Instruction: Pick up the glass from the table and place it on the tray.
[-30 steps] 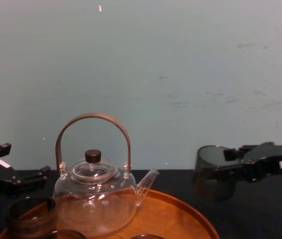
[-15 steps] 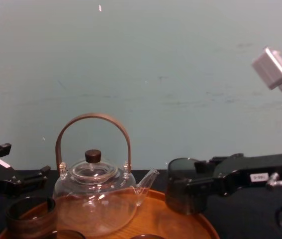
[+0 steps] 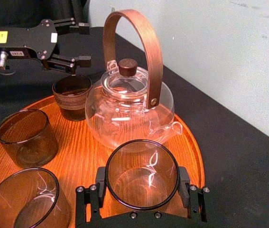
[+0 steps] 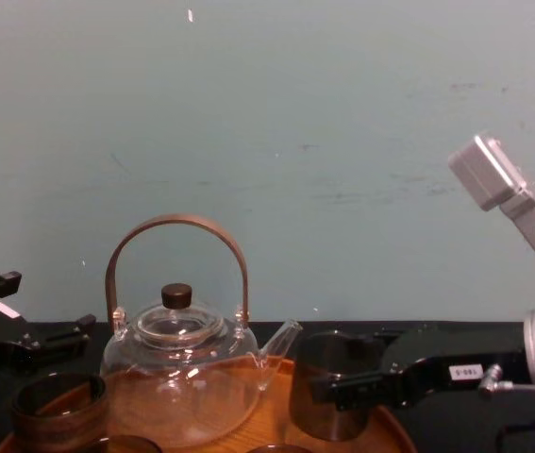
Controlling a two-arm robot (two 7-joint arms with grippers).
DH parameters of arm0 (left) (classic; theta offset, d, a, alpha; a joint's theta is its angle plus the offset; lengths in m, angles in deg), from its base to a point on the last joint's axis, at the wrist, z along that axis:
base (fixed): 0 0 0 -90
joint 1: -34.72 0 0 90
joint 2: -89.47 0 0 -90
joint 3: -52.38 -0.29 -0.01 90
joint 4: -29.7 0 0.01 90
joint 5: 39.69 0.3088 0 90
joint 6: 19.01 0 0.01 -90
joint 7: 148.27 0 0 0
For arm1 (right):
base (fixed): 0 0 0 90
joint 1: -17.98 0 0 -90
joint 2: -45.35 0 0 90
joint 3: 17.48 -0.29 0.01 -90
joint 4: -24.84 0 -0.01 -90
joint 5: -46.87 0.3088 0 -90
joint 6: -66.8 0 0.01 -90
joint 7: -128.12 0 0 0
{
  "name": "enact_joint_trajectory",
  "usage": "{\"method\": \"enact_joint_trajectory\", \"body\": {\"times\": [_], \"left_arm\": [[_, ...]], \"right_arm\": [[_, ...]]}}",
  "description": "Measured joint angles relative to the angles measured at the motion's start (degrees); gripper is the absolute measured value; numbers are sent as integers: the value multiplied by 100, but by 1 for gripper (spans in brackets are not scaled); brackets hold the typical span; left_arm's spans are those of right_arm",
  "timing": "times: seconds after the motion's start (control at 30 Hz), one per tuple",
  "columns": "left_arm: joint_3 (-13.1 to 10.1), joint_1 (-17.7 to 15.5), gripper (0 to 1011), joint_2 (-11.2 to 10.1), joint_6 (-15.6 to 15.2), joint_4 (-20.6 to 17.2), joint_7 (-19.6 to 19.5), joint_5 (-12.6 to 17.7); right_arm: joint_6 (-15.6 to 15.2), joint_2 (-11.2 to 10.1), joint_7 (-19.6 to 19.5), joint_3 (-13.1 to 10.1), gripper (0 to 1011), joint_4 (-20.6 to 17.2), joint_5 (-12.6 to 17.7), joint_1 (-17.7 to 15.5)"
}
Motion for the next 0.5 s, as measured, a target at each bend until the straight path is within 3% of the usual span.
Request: {"method": "enact_joint_trajectory", "body": {"times": [0.5], "left_arm": [[0, 0, 1002, 0, 0, 0, 0, 0]], "right_arm": [[86, 184, 7, 62, 900, 396, -100, 37]]}}
